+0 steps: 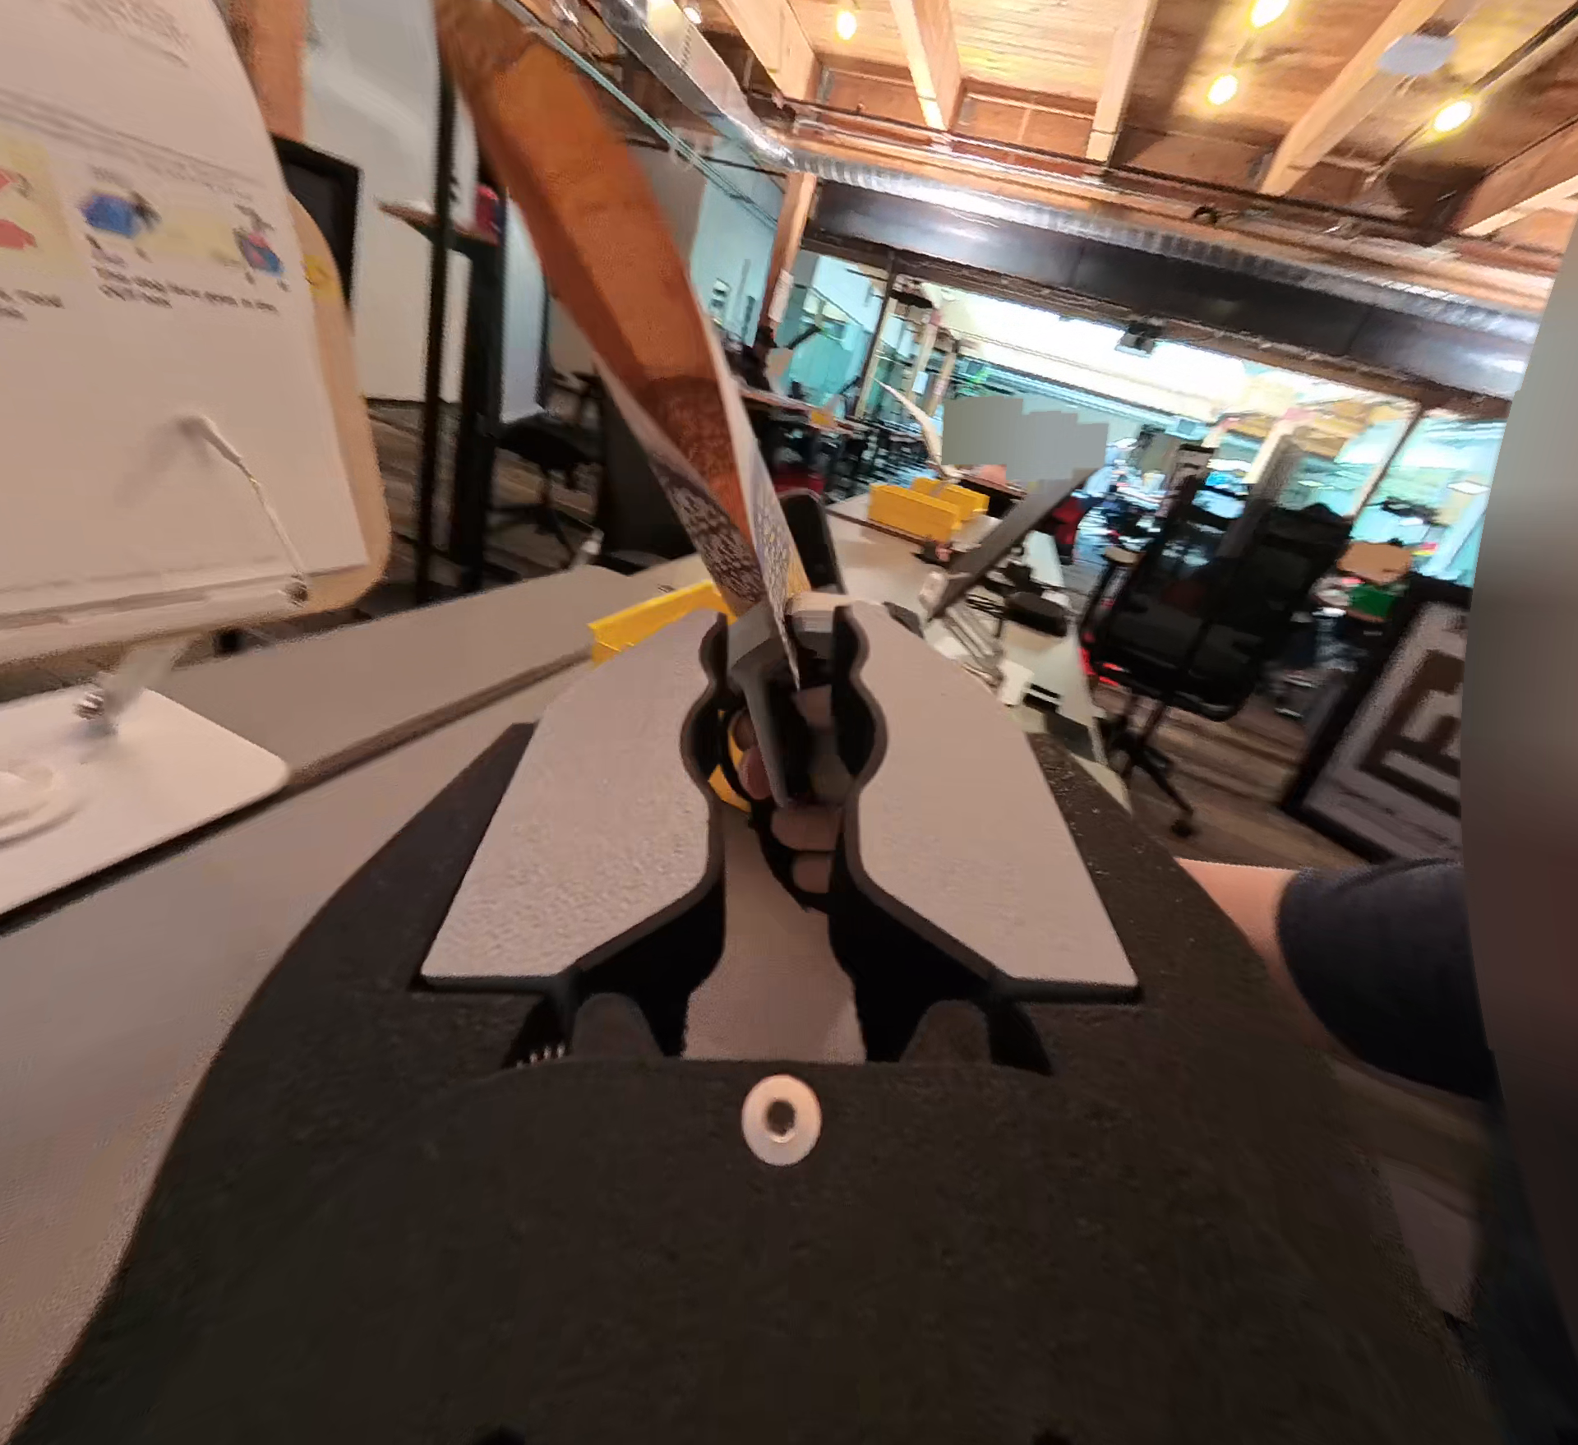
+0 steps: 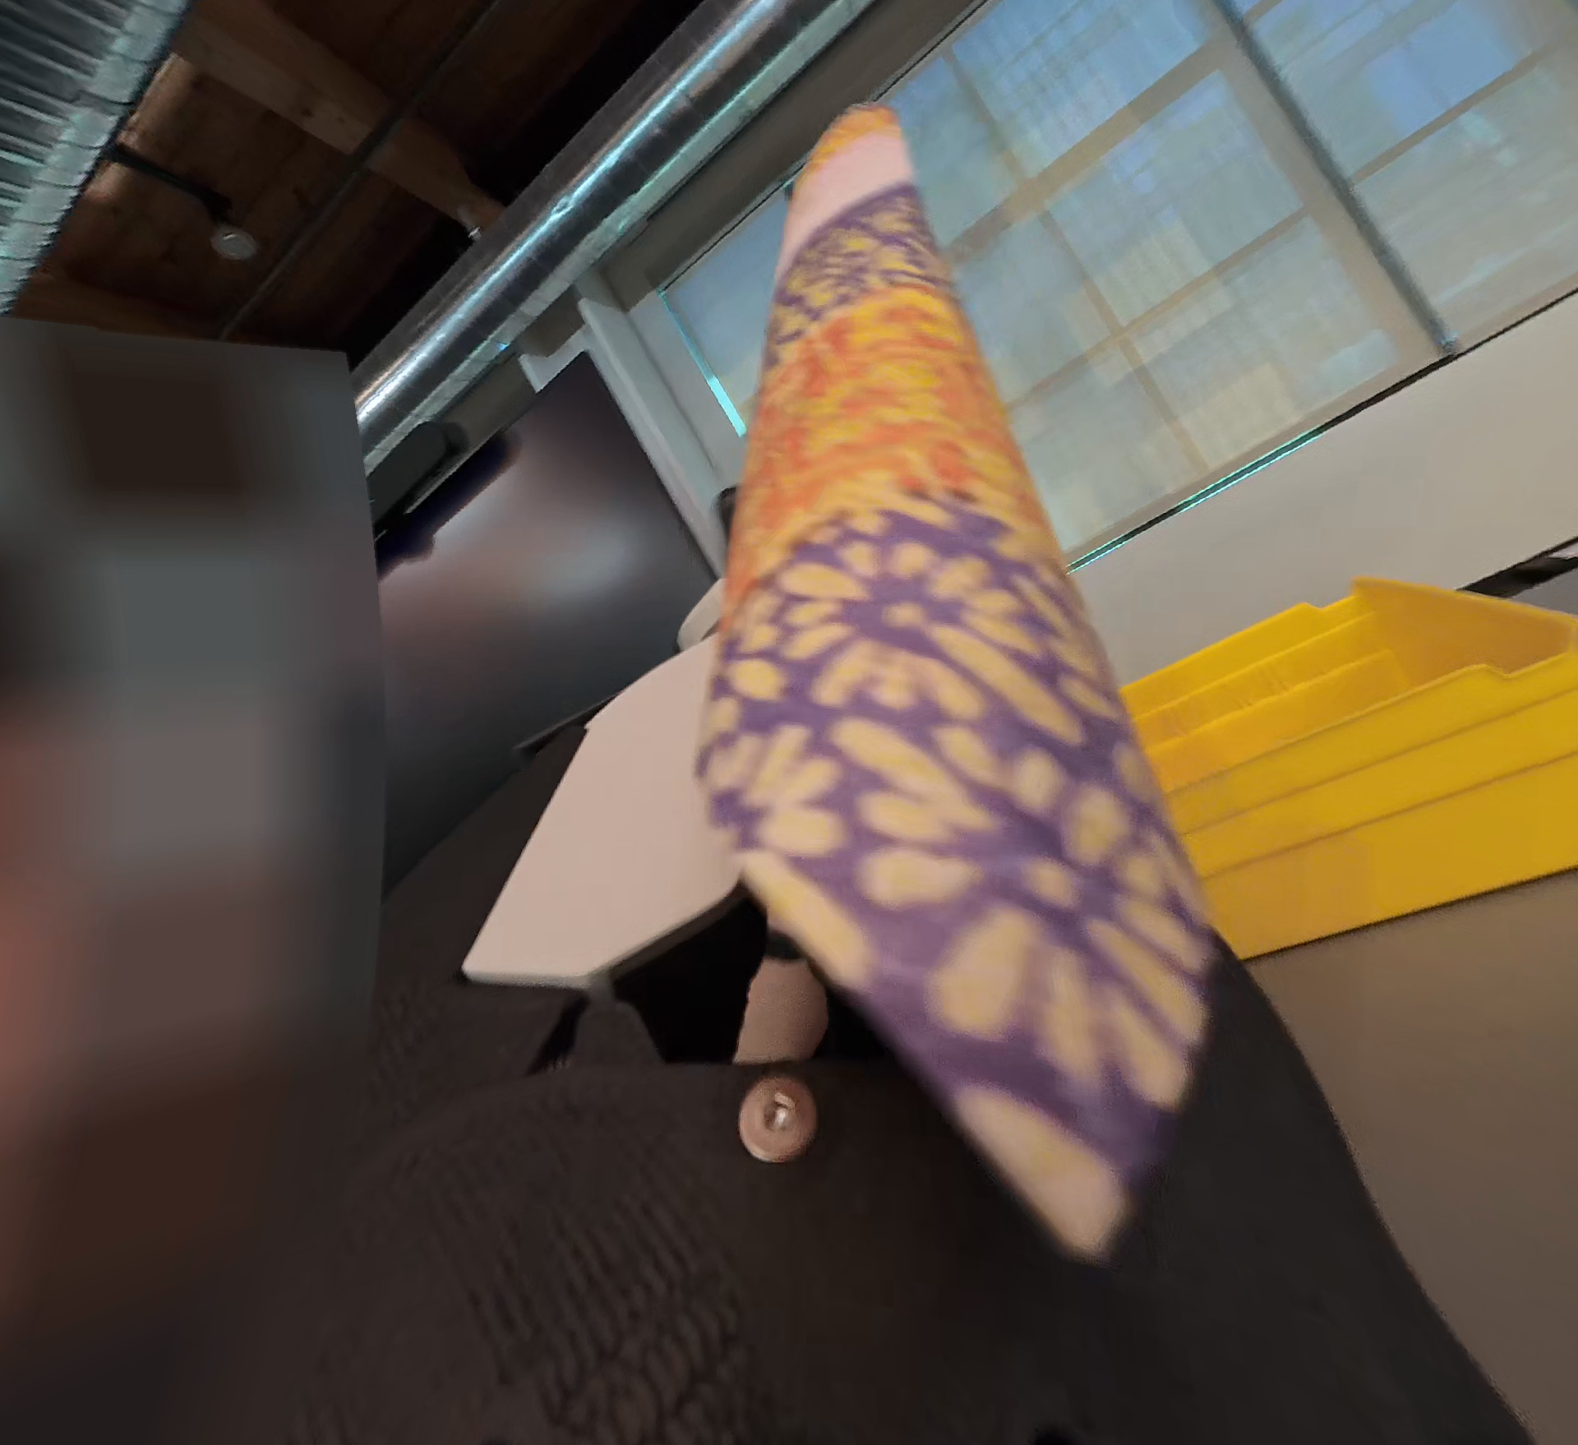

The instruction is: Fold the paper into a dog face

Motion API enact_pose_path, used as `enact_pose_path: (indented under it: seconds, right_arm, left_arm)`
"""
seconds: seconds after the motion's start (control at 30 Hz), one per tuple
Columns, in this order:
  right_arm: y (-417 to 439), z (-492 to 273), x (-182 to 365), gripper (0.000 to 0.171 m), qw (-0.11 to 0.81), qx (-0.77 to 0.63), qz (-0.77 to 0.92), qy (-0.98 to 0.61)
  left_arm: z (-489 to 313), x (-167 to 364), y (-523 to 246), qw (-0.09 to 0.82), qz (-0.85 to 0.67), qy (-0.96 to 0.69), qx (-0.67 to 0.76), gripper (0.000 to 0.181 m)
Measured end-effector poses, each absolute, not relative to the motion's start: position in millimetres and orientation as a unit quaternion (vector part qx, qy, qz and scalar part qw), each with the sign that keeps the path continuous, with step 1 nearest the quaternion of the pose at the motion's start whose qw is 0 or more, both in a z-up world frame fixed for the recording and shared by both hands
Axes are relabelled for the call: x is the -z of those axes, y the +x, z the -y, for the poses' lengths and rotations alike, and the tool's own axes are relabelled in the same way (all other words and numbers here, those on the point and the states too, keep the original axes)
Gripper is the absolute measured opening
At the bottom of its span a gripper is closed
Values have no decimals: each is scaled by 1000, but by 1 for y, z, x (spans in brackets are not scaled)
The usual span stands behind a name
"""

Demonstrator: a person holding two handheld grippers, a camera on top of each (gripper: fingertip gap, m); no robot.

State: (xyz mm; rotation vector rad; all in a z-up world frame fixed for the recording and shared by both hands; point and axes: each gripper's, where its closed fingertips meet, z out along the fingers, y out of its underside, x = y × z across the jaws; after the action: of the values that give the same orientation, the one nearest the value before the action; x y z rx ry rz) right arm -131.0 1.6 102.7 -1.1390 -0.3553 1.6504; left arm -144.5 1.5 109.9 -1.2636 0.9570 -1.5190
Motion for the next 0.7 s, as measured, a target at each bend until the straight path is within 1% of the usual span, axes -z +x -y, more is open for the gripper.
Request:
enact_pose_path:
  seconds: [0.03,0.1,0.2,0.23,0.27,0.3,0.47,0.5,0.53,0.7]
  right_arm:
    - [-132,1,-104,1,519,-695,156,-472]
    - [-135,3,-103,2,508,-700,169,-473]
    - [-141,7,-100,1,488,-705,186,-480]
    - [-144,8,-98,1,480,-706,195,-483]
    - [-146,10,-97,3,474,-708,201,-483]
    - [-148,10,-96,1,470,-709,203,-485]
    - [-148,9,-94,5,470,-705,203,-491]
    - [-148,8,-94,8,473,-701,203,-493]
    - [-148,8,-95,17,475,-699,203,-494]
    - [-150,8,-97,18,494,-681,207,-499]
  left_arm:
    - [0,-109,-144,431,-390,-513,631,26]
    - [5,-107,-143,392,-394,-510,656,30]
    - [10,-102,-138,368,-411,-504,665,27]
    - [11,-99,-137,369,-418,-503,660,24]
    - [12,-98,-137,375,-425,-498,656,14]
    - [13,-99,-137,383,-430,-492,653,0]
    - [10,-96,-137,410,-437,-495,629,0]
    - [8,-96,-137,417,-434,-498,624,0]
    - [6,-95,-138,423,-433,-500,619,0]
    - [0,-95,-139,444,-427,-506,604,0]
